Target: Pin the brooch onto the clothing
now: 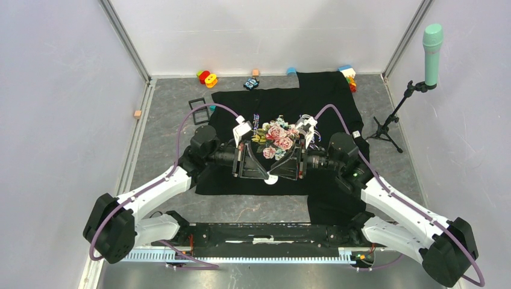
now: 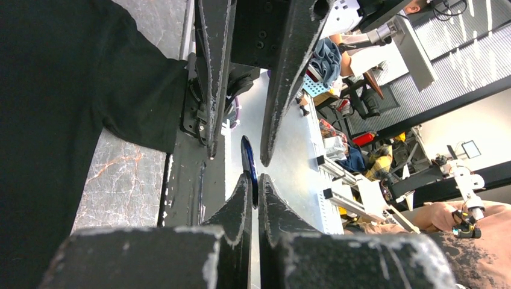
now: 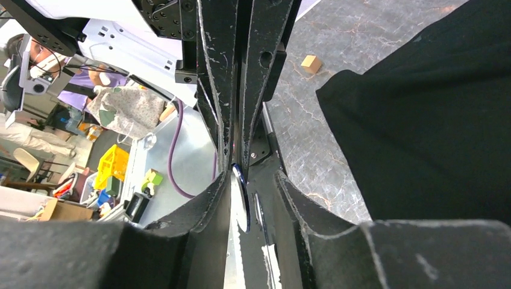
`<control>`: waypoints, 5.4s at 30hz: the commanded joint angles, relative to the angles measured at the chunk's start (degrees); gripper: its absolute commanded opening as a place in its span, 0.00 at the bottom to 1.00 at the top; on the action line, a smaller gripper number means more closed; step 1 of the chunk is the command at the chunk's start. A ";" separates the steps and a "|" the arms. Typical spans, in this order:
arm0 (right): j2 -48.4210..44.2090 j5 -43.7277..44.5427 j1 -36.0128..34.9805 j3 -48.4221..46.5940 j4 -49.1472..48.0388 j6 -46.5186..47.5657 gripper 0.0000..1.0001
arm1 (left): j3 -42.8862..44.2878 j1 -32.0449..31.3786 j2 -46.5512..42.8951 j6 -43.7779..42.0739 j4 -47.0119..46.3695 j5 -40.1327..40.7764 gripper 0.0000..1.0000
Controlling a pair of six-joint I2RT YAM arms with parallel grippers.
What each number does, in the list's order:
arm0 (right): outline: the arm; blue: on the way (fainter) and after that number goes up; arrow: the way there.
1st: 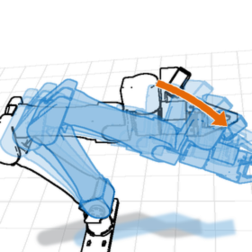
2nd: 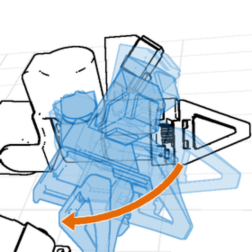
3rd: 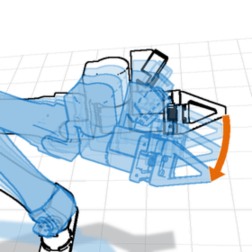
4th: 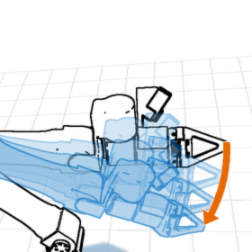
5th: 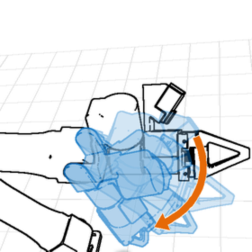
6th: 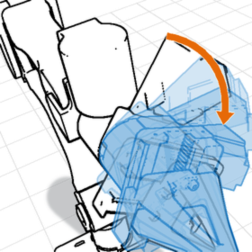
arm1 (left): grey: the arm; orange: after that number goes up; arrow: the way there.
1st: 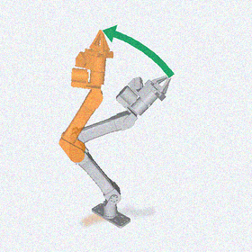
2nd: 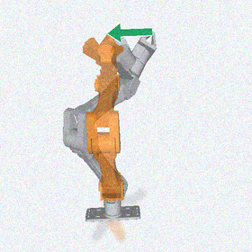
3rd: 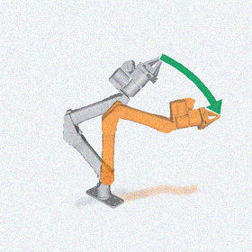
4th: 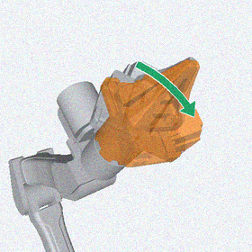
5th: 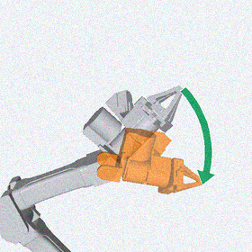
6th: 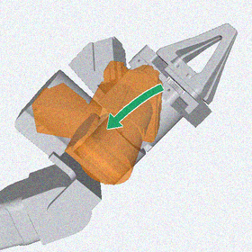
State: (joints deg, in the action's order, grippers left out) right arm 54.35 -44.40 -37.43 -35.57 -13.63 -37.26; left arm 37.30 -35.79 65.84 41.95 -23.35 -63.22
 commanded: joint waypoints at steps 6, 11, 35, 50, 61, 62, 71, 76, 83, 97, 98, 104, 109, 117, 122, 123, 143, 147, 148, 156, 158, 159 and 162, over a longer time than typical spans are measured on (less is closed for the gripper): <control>-0.73 -1.48 0.16 1.39 -3.24 -1.33 0.28 | -0.72 -0.42 -0.22 0.32 -4.18 -1.40 0.02; -1.02 -1.48 0.14 3.74 -6.15 -2.60 0.10 | -0.62 -0.47 -0.06 0.41 -4.39 -0.91 0.02; -6.77 10.90 0.16 8.32 -15.64 -5.28 0.00 | -2.98 -5.16 1.84 4.13 -13.44 7.83 0.44; -7.13 7.95 0.13 8.39 -14.71 -4.79 0.00 | -5.00 -5.25 4.62 8.77 -21.21 9.06 0.02; -6.66 5.64 0.16 7.04 -14.46 -4.75 0.29 | -3.78 -5.34 2.77 1.70 -12.60 8.73 0.02; -6.39 5.28 0.16 7.38 -15.47 -5.32 0.29 | -3.63 -5.35 2.75 1.49 -12.31 8.64 0.02; -5.95 5.20 0.14 8.58 -16.76 -6.02 0.24 | -3.56 -5.43 2.28 0.54 -11.28 8.56 0.02; -4.85 5.03 0.12 8.74 -15.42 -4.81 0.23 | -3.43 -5.60 2.04 -0.28 -10.24 8.57 0.02; -3.88 3.73 0.16 9.46 -16.69 -5.12 0.22 | -3.19 -5.61 2.41 -0.55 -10.09 8.69 0.02; -1.93 3.40 0.15 11.22 -17.05 -3.81 0.22 | -3.10 -5.69 2.49 -0.72 -10.44 8.82 0.02; -1.75 3.51 0.17 11.24 -17.05 -3.79 0.21 | -3.07 -5.69 2.50 -0.70 -10.48 8.82 0.02; -0.16 4.28 0.16 11.15 -14.49 -3.38 0.15 | -2.02 -6.77 2.42 -3.78 -6.61 8.79 0.02; 3.65 5.73 0.17 11.36 -10.52 -2.41 0.09 | 1.44 -10.36 1.55 -13.08 6.61 11.10 0.02; 5.82 3.56 0.17 12.39 -13.65 -2.80 0.10 | 1.58 -10.90 1.61 -13.37 6.49 11.06 0.02; 6.53 3.85 0.15 11.36 -10.19 0.16 0.10 | 2.47 -11.66 2.53 -13.32 6.30 10.46 0.02; 6.71 4.05 0.16 11.45 -9.95 0.37 0.10 | 2.65 -11.90 2.78 -13.31 6.37 10.32 0.02; -11.37 0.33 2.16 5.69 0.52 14.17 0.62 | 2.96 -11.49 5.03 -12.92 10.90 13.23 0.02; -11.83 1.64 2.71 3.92 2.36 13.44 0.62 | 2.88 -11.49 4.54 -12.96 10.42 12.04 0.02; -11.61 1.45 2.71 3.93 2.25 13.23 0.59 | 2.81 -11.49 4.30 -12.85 10.01 11.53 0.02; -11.06 1.03 2.89 5.99 0.02 10.01 0.48 | 2.18 -11.58 2.50 -11.07 7.20 9.25 0.02; -10.93 0.90 2.89 6.30 -0.43 9.16 0.47 | 1.84 -11.58 2.08 -11.08 7.21 9.10 0.02; -10.99 0.68 2.89 6.43 -0.30 8.92 0.45 | 1.77 -11.58 1.95 -11.09 7.18 8.92 0.02; -10.68 0.00 2.98 6.64 -0.32 8.01 0.41 | 1.89 -11.58 1.80 -10.61 7.12 8.38 0.02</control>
State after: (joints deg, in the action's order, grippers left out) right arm 43.38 -43.55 -34.74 -29.32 -12.27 -27.33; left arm 38.00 -47.03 69.19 29.82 -13.69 -52.66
